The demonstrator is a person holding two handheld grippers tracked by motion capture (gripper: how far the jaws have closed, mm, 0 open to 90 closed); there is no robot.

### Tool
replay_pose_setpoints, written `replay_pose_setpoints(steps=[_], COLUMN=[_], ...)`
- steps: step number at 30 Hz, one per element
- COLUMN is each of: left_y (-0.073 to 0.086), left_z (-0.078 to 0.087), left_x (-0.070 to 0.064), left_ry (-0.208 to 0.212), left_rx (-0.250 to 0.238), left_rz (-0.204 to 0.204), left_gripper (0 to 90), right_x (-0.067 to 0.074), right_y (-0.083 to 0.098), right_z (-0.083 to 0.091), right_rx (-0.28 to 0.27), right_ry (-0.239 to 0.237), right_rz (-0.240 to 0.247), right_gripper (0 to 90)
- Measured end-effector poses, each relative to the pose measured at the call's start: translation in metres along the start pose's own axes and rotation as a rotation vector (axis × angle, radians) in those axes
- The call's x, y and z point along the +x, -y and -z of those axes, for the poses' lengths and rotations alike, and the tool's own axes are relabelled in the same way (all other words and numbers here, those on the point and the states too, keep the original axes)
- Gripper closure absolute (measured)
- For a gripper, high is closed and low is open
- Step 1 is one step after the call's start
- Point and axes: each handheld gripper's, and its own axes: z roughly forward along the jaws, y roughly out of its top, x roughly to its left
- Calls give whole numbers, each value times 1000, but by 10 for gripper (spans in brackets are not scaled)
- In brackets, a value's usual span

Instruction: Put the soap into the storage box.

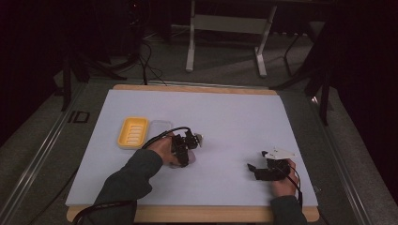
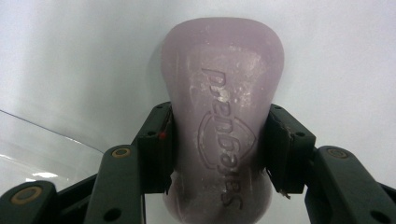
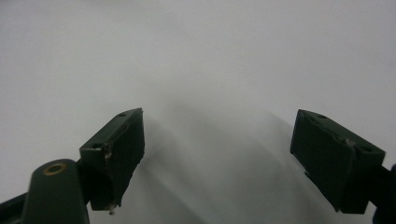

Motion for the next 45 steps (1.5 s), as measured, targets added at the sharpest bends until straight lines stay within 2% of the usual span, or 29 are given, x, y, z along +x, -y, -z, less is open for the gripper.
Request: replay_pose_setpoints(steps=[10,18,29,34,45], left_y=[-1,-2,-6,-7,-2], left_z=[-2,-2,-2,-2,6], left_x=[2,5,-1,-1,7], left_ry=[19,37,-7,-8,-17], left_rx=[11,-16,9,9,-5], left_rz=[1,13,-9,-17,19], left_gripper=[492,479,499,501,502], right_x=[0,0,0,0,0], right_y=[0,0,0,0,0], right_z=[0,0,0,0,0], right_rx=[0,-1,0,1,0], right_ry=[0,0,-1,0,0], right_rz=[0,0,1,0,-1], right_gripper=[174,174,174,174,174])
